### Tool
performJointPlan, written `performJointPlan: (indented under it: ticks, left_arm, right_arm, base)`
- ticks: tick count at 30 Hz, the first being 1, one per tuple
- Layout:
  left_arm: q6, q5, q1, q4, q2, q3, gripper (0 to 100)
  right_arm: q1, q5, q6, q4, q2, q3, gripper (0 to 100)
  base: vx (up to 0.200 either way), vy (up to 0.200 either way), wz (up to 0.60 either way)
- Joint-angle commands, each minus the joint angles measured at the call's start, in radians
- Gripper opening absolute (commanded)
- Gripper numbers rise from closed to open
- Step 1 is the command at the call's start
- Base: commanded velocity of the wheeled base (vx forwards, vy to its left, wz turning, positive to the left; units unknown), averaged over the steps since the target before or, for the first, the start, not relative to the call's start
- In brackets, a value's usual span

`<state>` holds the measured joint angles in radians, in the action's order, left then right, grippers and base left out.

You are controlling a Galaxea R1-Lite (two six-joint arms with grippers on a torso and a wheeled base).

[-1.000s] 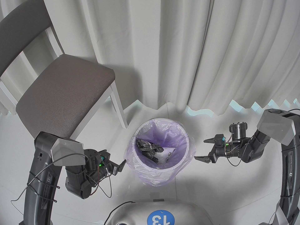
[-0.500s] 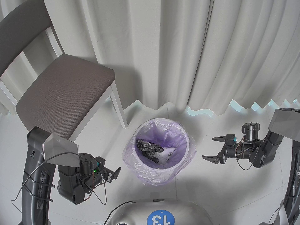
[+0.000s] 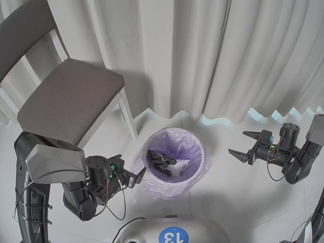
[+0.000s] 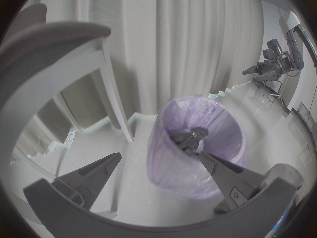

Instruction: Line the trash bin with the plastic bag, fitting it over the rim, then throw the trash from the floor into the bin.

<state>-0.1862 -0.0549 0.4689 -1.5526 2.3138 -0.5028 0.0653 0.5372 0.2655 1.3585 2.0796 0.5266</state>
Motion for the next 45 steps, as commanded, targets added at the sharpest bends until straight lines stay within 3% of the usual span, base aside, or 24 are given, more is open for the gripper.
performJointPlan:
  ticks: [1, 5, 11, 18, 22, 24, 25, 27, 31, 36, 38, 45]
  left_arm:
    - [0.002, -0.02, 0.063, -0.018, -0.125, -0.01, 100]
    - [0.013, -0.02, 0.083, -0.018, -0.218, -0.007, 100]
    - [0.062, -0.065, 0.097, -0.018, -0.304, -0.03, 100]
    - [0.08, -0.091, 0.086, -0.018, -0.441, -0.02, 100]
    - [0.03, -0.088, 0.054, -0.014, -0.522, -0.046, 100]
    - [0.03, -0.088, 0.054, -0.014, -0.522, -0.046, 100]
    - [-0.013, -0.085, 0.0, -0.004, -0.544, -0.056, 100]
    - [-0.019, -0.085, -0.018, 0.006, -0.557, -0.06, 100]
    - [-0.019, -0.088, -0.073, 0.117, -0.646, -0.088, 100]
    - [-0.018, -0.088, -0.113, 0.281, -0.757, -0.129, 100]
    - [-0.019, -0.094, -0.144, 0.43, -0.835, -0.161, 100]
    - [-0.007, -0.14, -0.263, 0.759, -1.008, -0.244, 100]
  right_arm:
    - [0.019, -0.072, -0.081, 0.091, -0.065, -0.022, 100]
    - [0.034, -0.112, -0.15, 0.212, -0.084, -0.013, 100]
    - [0.07, -0.194, -0.223, 0.212, -0.171, 0.029, 100]
    - [0.068, -0.244, -0.226, 0.197, -0.246, 0.058, 100]
    - [0.064, -0.244, -0.226, 0.042, -0.337, 0.115, 100]
    - [0.064, -0.244, -0.226, 0.042, -0.337, 0.115, 100]
    - [0.057, -0.246, -0.226, -0.099, -0.391, 0.188, 100]
    - [0.054, -0.246, -0.226, -0.16, -0.414, 0.222, 100]
    - [0.037, -0.25, -0.226, -0.418, -0.497, 0.343, 100]
    - [0.013, -0.252, -0.224, -0.634, -0.567, 0.423, 100]
    - [0.002, -0.252, -0.221, -0.739, -0.61, 0.46, 100]
    - [-0.029, -0.25, -0.224, -0.851, -0.707, 0.49, 100]
  base:
    - [0.0, 0.0, 0.0]
    - [0.0, 0.0, 0.0]
    - [0.0, 0.0, 0.0]
    - [0.0, 0.0, 0.0]
    - [0.0, 0.0, 0.0]
    - [0.0, 0.0, 0.0]
    - [0.0, 0.0, 0.0]
    - [0.0, 0.0, 0.0]
    - [0.0, 0.0, 0.0]
    - [0.0, 0.0, 0.0]
    - [0.0, 0.0, 0.0]
    - [0.0, 0.0, 0.0]
